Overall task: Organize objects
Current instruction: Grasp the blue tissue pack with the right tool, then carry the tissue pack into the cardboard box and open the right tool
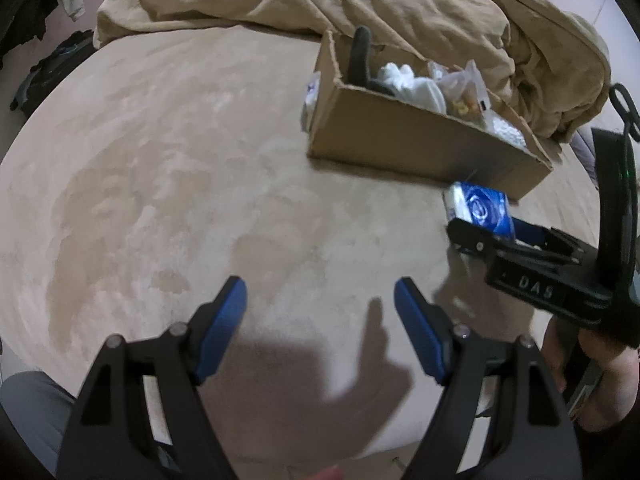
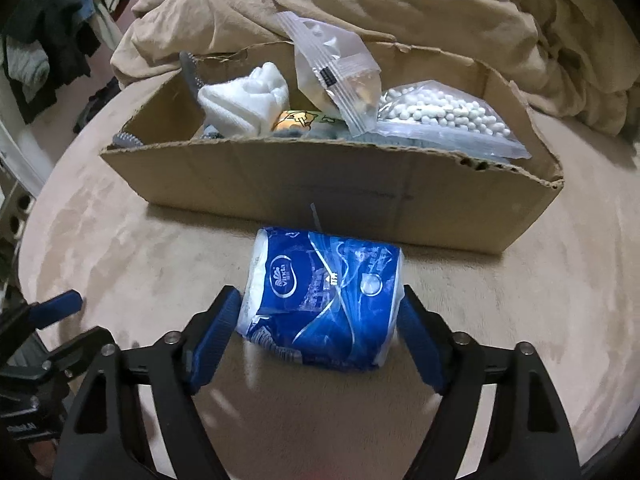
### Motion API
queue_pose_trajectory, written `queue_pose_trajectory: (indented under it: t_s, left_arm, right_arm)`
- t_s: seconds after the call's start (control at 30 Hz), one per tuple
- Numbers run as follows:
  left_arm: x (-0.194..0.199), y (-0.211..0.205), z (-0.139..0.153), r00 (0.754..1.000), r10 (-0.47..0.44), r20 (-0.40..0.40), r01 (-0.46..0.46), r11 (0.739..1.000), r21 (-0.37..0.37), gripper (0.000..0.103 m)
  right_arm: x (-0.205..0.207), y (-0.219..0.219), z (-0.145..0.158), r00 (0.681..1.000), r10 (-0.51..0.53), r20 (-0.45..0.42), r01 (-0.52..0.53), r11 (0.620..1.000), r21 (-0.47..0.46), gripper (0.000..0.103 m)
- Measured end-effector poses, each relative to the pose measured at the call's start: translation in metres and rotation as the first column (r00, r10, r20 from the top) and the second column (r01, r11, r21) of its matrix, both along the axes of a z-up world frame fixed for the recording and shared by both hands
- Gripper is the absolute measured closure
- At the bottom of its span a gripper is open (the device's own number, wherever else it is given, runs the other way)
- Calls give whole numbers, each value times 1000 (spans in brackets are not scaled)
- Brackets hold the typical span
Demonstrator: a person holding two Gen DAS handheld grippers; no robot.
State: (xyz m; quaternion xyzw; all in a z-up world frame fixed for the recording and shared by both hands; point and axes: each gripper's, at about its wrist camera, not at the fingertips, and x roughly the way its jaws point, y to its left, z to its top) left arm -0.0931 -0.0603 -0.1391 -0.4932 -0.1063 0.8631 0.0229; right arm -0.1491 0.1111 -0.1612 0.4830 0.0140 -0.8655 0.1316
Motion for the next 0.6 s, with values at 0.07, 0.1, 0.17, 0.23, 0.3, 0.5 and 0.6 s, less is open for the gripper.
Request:
queue_pose_trajectory:
  t_s: [0.07, 0.1, 0.17, 0.23, 0.3, 0.5, 0.6]
  left_arm:
    - [3, 2, 3, 1000, -1, -6, 1, 1000, -2, 25]
    - [4, 3, 4, 1000, -1, -8, 1, 1000, -4, 25]
    - [7, 5, 9, 1000, -2, -14, 2, 1000, -2, 25]
    - [9, 7, 15, 1000, -5, -23, 5, 1000, -4, 25]
    - [12, 10, 22, 999, -9, -36, 8, 1000, -9, 25]
    - [18, 20, 42, 997, -19, -70, 19, 1000, -3, 25]
    - [19, 30, 52, 995, -35, -90, 35, 999, 0, 25]
  right_arm:
    - [3, 2, 1, 1000, 10, -3, -10, 1000, 4, 31]
    - [5, 4, 2, 1000, 10, 0, -10, 1000, -2, 36]
    - [9, 9, 5, 1000, 10, 4, -10, 1000, -7, 37]
    - [14, 13, 9, 1000, 9, 5, -9, 1000, -8, 37]
    - [21, 20, 14, 1000, 7, 0, -7, 1000, -13, 37]
    - [43, 39, 37, 1000, -4, -14, 4, 1000, -19, 37]
    - [56, 47, 50, 1000, -16, -24, 15, 1000, -23, 37]
